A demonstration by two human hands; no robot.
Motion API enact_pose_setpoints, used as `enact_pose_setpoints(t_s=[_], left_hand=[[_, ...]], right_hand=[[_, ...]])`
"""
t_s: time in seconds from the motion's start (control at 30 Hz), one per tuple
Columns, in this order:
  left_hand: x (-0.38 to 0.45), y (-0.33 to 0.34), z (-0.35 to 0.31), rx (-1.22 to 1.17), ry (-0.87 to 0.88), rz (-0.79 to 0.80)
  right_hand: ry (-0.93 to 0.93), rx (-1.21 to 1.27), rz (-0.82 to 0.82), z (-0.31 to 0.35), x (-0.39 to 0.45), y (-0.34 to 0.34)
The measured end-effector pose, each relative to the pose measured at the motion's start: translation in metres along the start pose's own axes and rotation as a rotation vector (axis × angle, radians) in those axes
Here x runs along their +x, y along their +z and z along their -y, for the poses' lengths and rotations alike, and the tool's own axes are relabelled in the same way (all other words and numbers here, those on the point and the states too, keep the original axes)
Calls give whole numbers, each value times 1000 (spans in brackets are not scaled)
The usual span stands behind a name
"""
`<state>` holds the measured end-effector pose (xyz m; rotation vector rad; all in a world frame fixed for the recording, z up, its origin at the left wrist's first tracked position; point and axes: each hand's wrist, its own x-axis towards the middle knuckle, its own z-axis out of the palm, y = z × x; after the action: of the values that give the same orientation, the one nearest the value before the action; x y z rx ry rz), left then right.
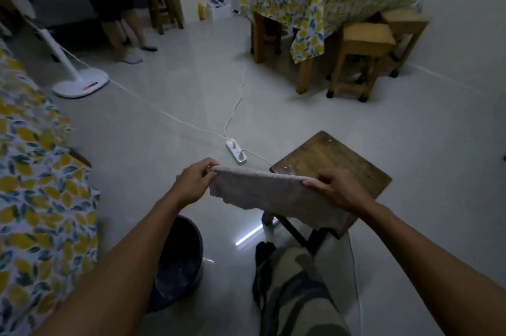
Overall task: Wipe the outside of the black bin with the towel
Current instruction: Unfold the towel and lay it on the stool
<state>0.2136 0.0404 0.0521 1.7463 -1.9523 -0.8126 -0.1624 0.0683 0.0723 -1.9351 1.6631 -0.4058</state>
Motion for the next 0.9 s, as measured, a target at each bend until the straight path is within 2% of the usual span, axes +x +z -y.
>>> enact_pose_setpoints(t_s=[0.23, 0.57, 0.8, 0.9], left_hand=[[61, 52, -56, 73, 50, 80], [154, 107, -107, 244, 147, 85], [191, 173, -127, 356, 200, 47], [188, 201, -126, 441, 249, -37]], right_hand=[[170, 43, -33, -58, -28, -29], [316, 20, -79, -131, -13, -13], [414, -121, -219, -174, -5, 2], [398, -330, -333, -179, -5, 17]])
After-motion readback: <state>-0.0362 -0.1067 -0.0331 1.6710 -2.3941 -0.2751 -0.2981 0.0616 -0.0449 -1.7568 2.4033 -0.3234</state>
